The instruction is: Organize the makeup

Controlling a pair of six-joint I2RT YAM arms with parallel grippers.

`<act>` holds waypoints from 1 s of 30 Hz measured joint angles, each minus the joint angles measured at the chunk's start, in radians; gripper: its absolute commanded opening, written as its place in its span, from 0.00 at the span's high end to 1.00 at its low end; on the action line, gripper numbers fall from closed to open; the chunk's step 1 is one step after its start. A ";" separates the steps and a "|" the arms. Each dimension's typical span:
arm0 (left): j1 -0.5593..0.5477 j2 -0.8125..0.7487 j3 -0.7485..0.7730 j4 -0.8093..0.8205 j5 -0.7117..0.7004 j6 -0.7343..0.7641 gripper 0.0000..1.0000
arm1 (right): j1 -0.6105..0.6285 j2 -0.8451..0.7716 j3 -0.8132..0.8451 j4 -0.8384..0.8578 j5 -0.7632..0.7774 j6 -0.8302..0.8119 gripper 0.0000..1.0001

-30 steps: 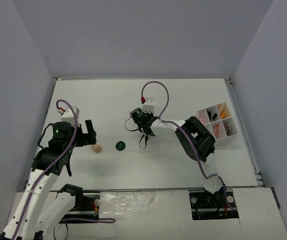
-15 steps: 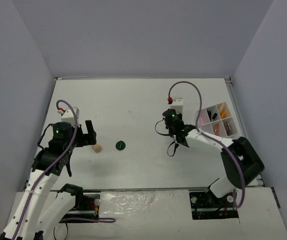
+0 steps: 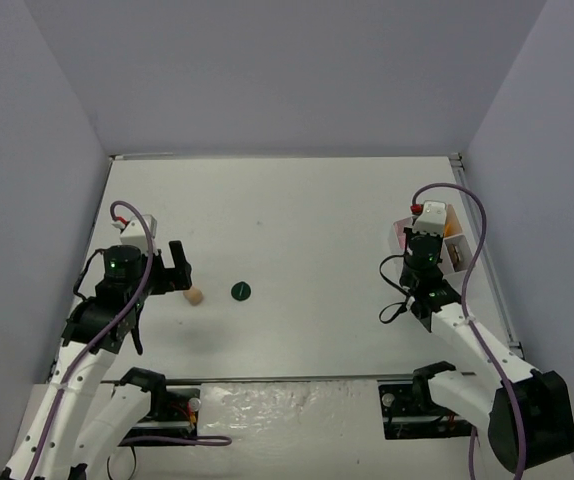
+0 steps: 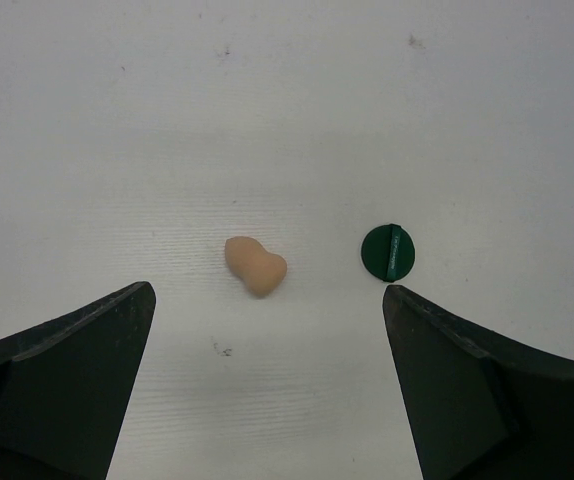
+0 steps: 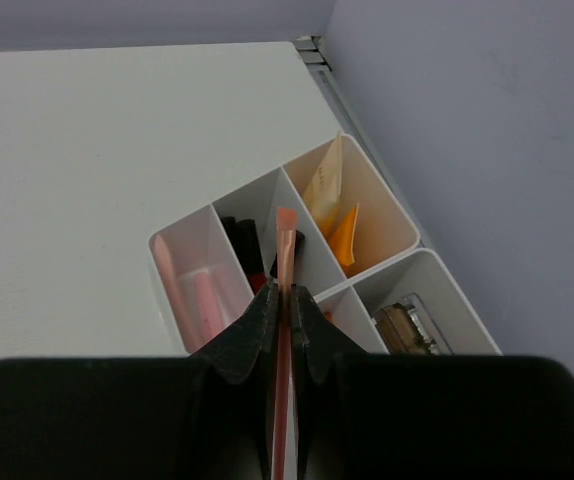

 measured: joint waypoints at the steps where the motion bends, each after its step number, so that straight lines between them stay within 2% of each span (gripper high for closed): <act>1: 0.000 -0.002 0.000 0.000 0.000 0.000 0.03 | -0.010 0.009 -0.004 0.014 0.002 -0.020 1.00; 12: 0.000 -0.030 -0.002 0.002 0.010 0.000 0.03 | -0.064 0.149 -0.047 0.158 0.045 -0.159 0.97; 26: 0.000 -0.038 -0.002 0.002 0.031 0.000 0.03 | -0.119 0.227 -0.098 0.260 0.097 -0.218 0.95; 30: 0.000 -0.038 -0.002 0.002 0.031 0.000 0.03 | -0.124 0.246 -0.098 0.273 0.097 -0.227 0.92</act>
